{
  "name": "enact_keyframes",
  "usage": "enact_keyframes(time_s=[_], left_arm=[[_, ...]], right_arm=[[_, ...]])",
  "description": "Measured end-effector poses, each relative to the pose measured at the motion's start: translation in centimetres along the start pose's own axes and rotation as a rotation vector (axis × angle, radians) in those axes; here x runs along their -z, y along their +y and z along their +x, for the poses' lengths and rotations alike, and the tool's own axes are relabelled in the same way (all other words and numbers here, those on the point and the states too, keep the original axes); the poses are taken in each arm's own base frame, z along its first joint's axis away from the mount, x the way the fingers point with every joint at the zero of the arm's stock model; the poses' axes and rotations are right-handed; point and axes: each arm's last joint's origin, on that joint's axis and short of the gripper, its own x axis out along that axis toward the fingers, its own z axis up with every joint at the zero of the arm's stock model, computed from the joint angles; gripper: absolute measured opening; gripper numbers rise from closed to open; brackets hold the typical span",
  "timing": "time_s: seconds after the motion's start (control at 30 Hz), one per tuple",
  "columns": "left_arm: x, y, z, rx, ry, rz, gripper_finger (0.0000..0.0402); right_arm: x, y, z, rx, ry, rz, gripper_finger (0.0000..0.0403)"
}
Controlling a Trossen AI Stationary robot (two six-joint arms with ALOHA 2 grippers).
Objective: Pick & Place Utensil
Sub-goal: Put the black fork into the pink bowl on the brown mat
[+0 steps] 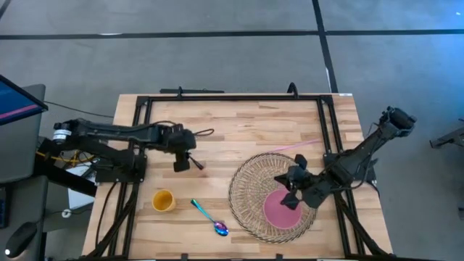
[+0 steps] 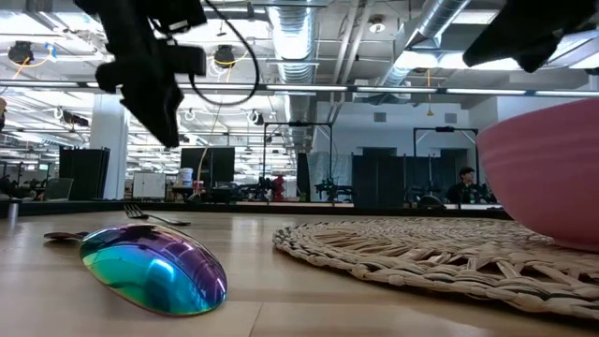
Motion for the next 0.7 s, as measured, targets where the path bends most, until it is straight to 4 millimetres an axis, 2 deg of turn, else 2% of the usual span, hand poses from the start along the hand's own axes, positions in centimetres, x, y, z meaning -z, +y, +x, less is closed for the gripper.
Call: enact_keyframes(time_s=[0.13,0.3,0.37,0.7], left_arm=[[0.4,1.1,1.7,0.012,0.087,-0.011,0.015],[1.9,0.7,4.0,0.058,0.198,0.071,0.0148],[2.4,0.5,4.7,0.061,0.239,0.093,0.0149],[2.2,0.2,7.0,0.047,0.3,0.166,0.0152]], right_arm=[[-0.5,-0.7,0.8,0.042,-0.001,0.028,0.0011],[-1.0,-1.4,1.5,0.019,0.058,0.032,0.0023],[-1.1,-1.6,1.8,0.007,0.081,0.019,0.0037],[-2.6,-3.3,3.4,0.051,0.061,-0.067,0.0127]])
